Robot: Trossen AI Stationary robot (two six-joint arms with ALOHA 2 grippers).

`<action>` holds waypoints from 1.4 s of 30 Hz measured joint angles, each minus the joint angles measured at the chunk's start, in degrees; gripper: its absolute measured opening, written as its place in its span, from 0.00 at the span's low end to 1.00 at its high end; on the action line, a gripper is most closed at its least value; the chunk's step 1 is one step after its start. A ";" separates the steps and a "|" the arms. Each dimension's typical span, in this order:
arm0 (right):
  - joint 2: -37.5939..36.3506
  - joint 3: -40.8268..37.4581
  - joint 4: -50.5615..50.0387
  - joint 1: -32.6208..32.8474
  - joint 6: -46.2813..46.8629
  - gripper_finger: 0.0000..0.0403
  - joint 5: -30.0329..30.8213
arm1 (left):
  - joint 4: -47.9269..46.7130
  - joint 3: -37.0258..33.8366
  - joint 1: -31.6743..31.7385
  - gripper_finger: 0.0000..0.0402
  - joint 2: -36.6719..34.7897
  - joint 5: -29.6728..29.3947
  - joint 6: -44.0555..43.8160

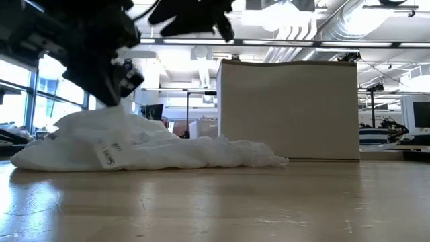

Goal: Sort clothes
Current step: Put the white sock into the laundry bin

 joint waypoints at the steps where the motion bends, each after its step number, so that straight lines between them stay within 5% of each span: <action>1: 0.93 0.00 0.27 0.25 0.84 0.32 0.36 | 0.19 0.33 -0.56 0.01 -0.77 -0.35 -0.03; 9: 8.44 -0.04 4.02 1.80 8.30 0.32 0.21 | -1.80 0.51 -9.03 0.00 -7.92 -11.84 -3.94; 20: 16.47 -0.04 7.46 1.67 15.26 0.29 -2.05 | -1.47 0.51 -13.49 0.00 -8.02 -23.26 -8.99; 26: 17.47 -0.04 8.50 1.80 14.83 0.03 2.07 | -1.57 0.51 -13.84 0.00 -8.02 -23.95 -11.06; 36: 12.95 -0.04 -0.42 4.23 20.21 0.00 6.32 | -3.70 0.49 -13.75 0.02 -8.00 -25.11 -13.80; 42: 11.60 -0.03 -12.28 6.03 30.63 0.00 7.61 | -8.67 0.49 -13.51 0.16 -8.00 -24.87 -14.46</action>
